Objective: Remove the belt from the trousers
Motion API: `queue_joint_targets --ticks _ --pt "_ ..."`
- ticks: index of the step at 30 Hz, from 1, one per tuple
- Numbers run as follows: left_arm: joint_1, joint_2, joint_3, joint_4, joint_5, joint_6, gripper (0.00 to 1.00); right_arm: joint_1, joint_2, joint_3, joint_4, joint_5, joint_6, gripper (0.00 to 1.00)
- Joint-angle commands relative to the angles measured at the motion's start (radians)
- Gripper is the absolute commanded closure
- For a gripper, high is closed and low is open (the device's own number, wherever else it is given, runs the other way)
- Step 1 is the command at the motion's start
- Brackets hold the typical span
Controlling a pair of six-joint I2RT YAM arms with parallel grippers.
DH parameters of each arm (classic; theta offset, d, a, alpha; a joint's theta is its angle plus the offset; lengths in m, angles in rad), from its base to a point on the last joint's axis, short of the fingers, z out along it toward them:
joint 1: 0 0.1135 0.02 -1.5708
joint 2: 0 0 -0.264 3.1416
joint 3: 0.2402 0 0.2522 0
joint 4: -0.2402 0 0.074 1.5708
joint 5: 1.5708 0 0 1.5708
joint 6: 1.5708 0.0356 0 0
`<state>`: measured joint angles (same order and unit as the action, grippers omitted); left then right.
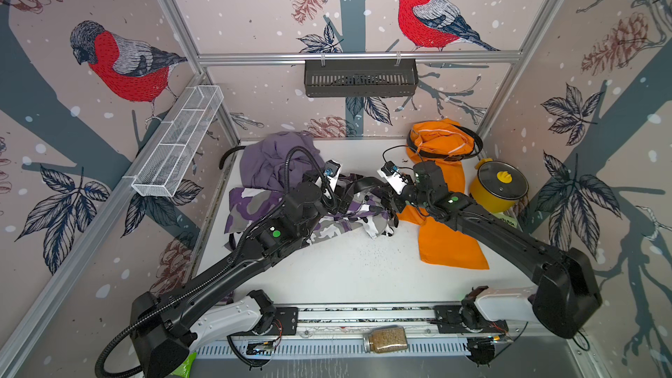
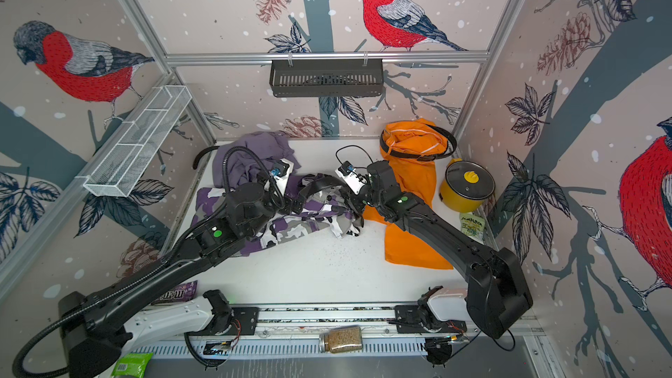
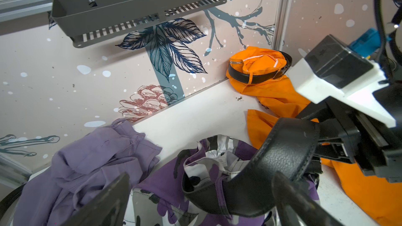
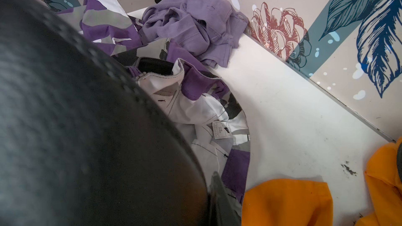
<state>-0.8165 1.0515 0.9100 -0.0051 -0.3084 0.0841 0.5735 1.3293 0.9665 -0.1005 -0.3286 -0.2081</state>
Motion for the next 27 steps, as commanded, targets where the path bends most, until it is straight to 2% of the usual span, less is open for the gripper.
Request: queue_joint_targets --ticks 1,8,11,14,18,20,22,23,24,25,26,27 --pt "-0.031 0.034 0.031 0.033 0.086 0.059 0.0 0.006 -0.011 0.0 -0.005 0.016 0.024 1.0" --pt "-0.168 0.093 0.082 0.031 0.022 0.216 0.0 0.012 -0.026 -0.002 -0.019 0.034 0.029 1.0" --pt "-0.182 0.122 0.082 0.029 -0.022 0.242 0.0 0.012 -0.031 -0.003 -0.016 0.036 0.032 1.0" --pt "-0.182 0.165 0.077 0.052 -0.117 0.288 0.0 0.016 -0.04 -0.003 -0.016 0.035 0.036 0.99" --pt "-0.182 0.215 0.027 0.253 -0.279 0.4 0.01 0.025 -0.048 -0.005 -0.018 0.032 0.037 0.99" --pt "-0.179 0.25 0.024 0.325 -0.309 0.44 0.11 0.029 -0.051 -0.005 -0.022 0.034 0.042 0.99" --pt "-0.168 0.292 0.044 0.331 -0.32 0.449 0.26 0.033 -0.058 -0.009 -0.02 0.033 0.046 0.99" --pt "-0.16 0.306 0.052 0.342 -0.333 0.438 0.44 0.036 -0.061 -0.013 -0.016 0.031 0.048 0.99" --pt "-0.151 0.311 0.048 0.365 -0.345 0.42 0.69 0.038 -0.063 -0.015 -0.015 0.031 0.05 0.99" --pt "-0.142 0.307 0.041 0.389 -0.348 0.402 0.85 0.041 -0.064 -0.018 -0.016 0.032 0.051 0.99" --pt "-0.13 0.298 0.028 0.41 -0.341 0.378 0.99 0.043 -0.067 -0.021 -0.016 0.031 0.052 0.98" --pt "-0.117 0.285 0.012 0.43 -0.332 0.35 1.0 0.043 -0.071 -0.028 -0.016 0.026 0.048 0.96"
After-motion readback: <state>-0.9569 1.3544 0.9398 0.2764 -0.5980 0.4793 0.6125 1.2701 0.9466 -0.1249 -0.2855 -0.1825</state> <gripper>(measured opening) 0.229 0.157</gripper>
